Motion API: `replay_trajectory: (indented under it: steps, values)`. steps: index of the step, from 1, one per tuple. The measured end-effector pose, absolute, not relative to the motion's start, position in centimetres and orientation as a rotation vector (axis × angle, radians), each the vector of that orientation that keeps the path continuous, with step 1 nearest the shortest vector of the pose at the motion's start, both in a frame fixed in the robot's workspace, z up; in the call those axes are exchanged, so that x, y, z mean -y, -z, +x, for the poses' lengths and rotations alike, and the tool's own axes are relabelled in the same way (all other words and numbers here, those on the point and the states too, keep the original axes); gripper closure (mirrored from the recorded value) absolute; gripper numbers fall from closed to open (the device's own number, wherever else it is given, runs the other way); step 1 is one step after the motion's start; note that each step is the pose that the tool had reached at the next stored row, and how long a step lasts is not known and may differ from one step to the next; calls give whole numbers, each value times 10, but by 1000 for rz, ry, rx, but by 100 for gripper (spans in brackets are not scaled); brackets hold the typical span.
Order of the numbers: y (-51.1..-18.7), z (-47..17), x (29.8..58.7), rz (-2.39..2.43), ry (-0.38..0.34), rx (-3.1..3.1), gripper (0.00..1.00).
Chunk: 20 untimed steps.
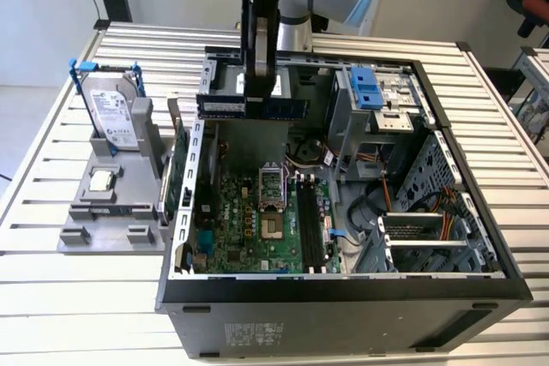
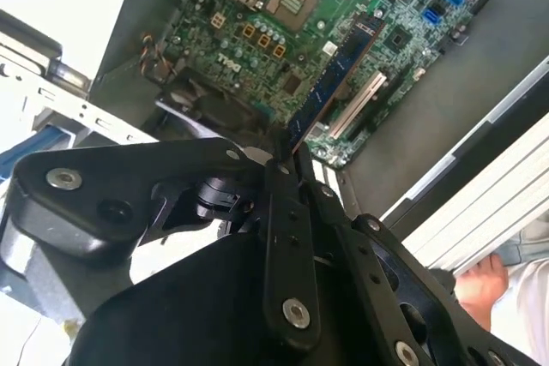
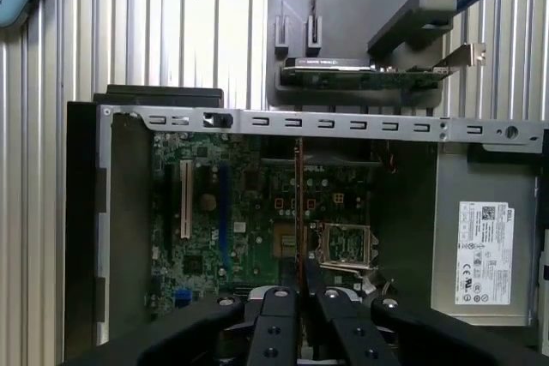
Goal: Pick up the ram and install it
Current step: 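Pick up the ram and move it above insertion slot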
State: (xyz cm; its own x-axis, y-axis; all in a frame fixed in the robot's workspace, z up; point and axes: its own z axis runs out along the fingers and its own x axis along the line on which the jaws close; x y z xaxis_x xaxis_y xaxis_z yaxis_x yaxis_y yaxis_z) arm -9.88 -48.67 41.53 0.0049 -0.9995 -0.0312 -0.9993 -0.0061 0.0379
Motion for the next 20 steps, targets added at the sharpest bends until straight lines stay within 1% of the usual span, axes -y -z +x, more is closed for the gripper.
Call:
replay_trajectory:
  steps: [20]
  values:
    - [-415,-43,487,2224,77,2211,100]
